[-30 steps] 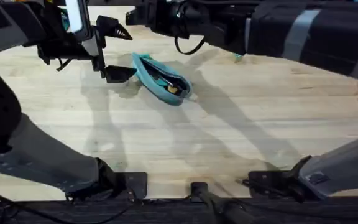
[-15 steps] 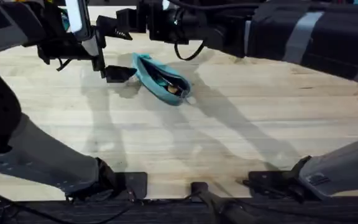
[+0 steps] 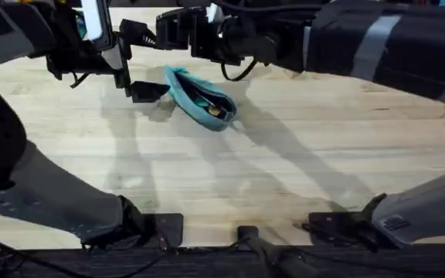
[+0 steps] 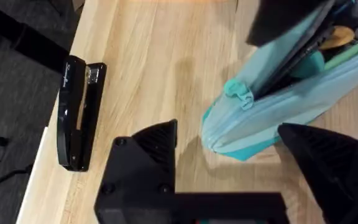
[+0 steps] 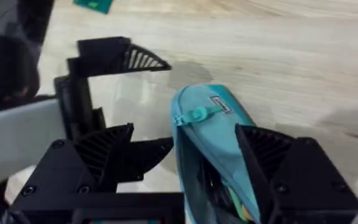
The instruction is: Unzip the bag, pick up the pens from the table one at a time and place them inside, then zip the bag closed.
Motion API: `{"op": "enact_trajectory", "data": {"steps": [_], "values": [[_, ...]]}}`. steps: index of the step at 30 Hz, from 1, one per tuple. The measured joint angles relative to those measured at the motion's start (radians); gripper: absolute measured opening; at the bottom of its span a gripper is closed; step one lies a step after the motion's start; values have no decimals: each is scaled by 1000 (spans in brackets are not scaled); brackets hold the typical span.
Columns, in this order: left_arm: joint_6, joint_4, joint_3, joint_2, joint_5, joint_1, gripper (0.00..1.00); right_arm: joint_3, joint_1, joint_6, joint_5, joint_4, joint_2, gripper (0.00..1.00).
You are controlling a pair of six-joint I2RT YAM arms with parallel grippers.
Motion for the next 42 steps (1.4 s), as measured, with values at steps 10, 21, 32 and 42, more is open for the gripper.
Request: {"op": "enact_trajectory", "data": {"steps": [10,21,32,42], "values": [[0,0,0,0,0,0,993,0,42,86,116,12,39,997],[0,0,0,0,0,0,994,0,44,94,127,1,44,998],[0,0,0,0,0,0,994,0,45,153,127,79,150,998],[0,0,0,0,0,0,993,0,49,177,125,101,184,997]]}}
